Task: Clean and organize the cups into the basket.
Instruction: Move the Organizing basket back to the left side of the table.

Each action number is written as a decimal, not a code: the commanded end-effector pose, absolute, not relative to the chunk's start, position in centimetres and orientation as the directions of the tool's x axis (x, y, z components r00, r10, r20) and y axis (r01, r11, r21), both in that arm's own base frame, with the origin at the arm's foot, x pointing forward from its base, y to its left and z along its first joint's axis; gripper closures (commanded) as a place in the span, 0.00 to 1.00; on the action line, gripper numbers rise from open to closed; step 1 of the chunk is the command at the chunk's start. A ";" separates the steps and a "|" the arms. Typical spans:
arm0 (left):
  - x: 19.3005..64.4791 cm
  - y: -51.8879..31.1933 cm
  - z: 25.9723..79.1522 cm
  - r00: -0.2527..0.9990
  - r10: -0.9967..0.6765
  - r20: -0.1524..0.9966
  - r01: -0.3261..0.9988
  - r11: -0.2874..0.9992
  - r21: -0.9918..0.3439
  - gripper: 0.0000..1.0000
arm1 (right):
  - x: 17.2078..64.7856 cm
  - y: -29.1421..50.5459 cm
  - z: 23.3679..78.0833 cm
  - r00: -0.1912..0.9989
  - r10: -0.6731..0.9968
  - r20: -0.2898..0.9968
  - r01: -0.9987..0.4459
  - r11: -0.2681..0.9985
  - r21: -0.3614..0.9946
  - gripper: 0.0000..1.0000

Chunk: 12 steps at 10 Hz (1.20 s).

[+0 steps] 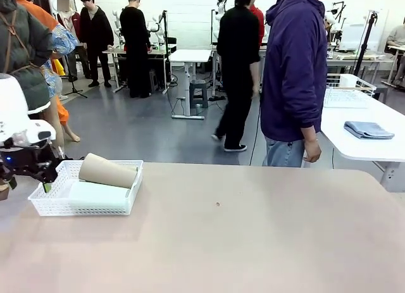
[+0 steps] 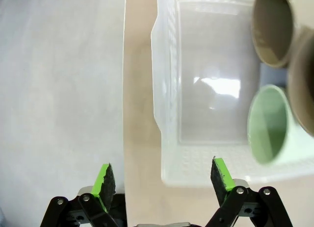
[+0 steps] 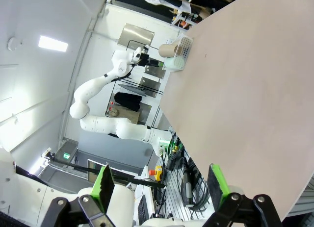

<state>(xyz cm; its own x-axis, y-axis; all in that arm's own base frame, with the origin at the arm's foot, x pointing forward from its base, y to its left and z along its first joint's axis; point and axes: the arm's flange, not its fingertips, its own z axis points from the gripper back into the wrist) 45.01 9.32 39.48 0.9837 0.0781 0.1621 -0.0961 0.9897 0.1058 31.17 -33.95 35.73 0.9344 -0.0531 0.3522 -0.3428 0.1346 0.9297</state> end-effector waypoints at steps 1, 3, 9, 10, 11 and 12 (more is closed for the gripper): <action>38.1 10.1 42.6 0.950 0.135 0.283 -0.137 0.990 -0.011 0.00 | 31.2 -34.0 35.7 0.931 -0.060 0.359 -0.349 0.140 0.927 0.00; 33.4 11.1 44.3 0.923 0.192 0.333 -0.174 0.981 -0.082 0.00 | 31.2 -34.0 35.7 0.931 -0.060 0.359 -0.349 0.140 0.927 0.00; 33.8 13.2 47.8 0.909 0.210 0.360 -0.187 0.977 -0.097 0.00 | 31.2 -34.0 35.7 0.931 -0.060 0.359 -0.349 0.140 0.927 0.00; 33.8 13.2 47.8 0.909 0.210 0.360 -0.187 0.977 -0.097 0.00 | 31.2 -34.0 35.7 0.931 -0.060 0.359 -0.349 0.140 0.927 0.00; 33.8 13.2 47.8 0.909 0.210 0.360 -0.187 0.977 -0.097 0.00 | 31.2 -34.0 35.7 0.931 -0.060 0.359 -0.349 0.140 0.927 0.00; 33.8 13.2 47.8 0.909 0.210 0.360 -0.187 0.977 -0.097 0.00 | 31.2 -34.0 35.7 0.931 -0.060 0.359 -0.349 0.140 0.927 0.00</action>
